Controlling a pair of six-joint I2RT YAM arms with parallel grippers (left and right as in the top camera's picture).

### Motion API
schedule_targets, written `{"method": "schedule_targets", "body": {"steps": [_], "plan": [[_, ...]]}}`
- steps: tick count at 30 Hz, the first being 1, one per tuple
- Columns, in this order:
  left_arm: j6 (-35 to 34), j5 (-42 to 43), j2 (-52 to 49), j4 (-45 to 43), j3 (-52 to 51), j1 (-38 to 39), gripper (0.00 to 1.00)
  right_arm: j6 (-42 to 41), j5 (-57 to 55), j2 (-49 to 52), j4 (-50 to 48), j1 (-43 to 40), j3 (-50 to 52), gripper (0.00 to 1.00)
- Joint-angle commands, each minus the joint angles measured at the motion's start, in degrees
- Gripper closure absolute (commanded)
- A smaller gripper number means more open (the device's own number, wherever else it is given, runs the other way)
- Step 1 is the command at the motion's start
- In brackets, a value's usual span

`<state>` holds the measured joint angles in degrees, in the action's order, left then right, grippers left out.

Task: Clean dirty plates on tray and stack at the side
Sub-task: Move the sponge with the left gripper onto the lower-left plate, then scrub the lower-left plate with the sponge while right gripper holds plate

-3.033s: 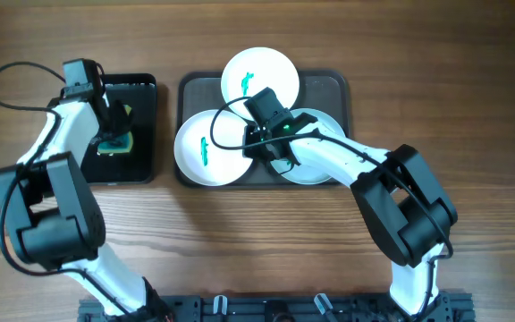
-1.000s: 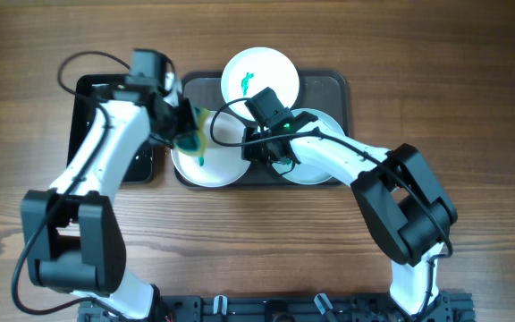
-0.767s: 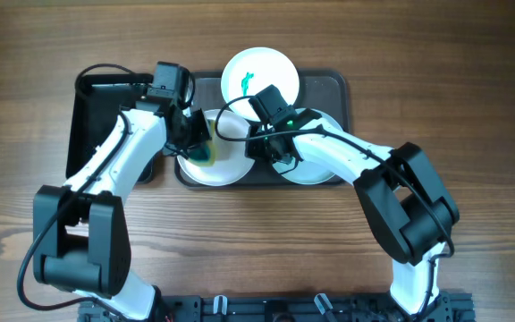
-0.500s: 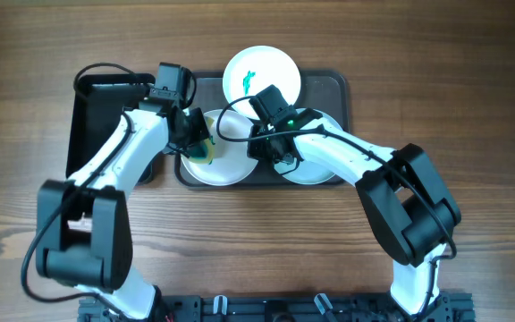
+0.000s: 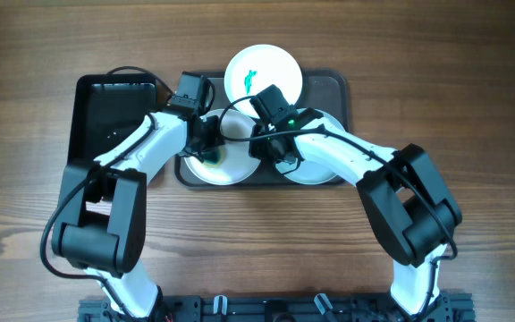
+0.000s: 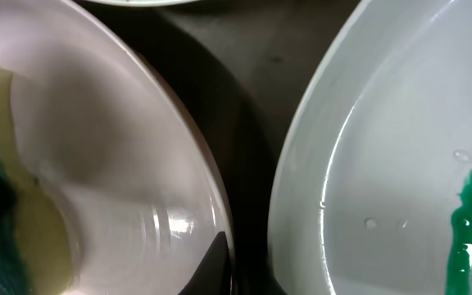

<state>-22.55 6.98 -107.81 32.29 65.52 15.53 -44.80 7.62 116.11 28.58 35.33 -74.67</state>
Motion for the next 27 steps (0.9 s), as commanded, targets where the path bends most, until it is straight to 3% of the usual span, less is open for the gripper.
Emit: {"method": "schedule_targets", "body": {"steps": [1,9,12,18,27], "plan": [[6.73,19.30,-3.41,-0.04,-1.40,2.19,0.96,-0.15,-1.70,-0.33,-0.02,-0.09,0.00,0.96],[6.45,18.03,-2.95,-0.15,-1.31,-2.23,0.96,-0.15,-1.70,-0.31,-0.04,-0.09,0.00,0.96],[0.15,6.32,-1.68,2.45,-0.87,-4.20,0.96,-0.17,-1.68,-0.31,-0.04,-0.09,0.00,0.96],[-0.72,-14.34,3.21,9.09,2.86,-3.82,0.96,-0.17,-1.40,-0.31,-0.59,-0.09,0.00,0.96],[-1.97,-11.91,1.81,6.86,2.69,1.81,0.96,-0.11,-1.29,-0.31,-0.46,-0.09,0.00,0.96]]}}
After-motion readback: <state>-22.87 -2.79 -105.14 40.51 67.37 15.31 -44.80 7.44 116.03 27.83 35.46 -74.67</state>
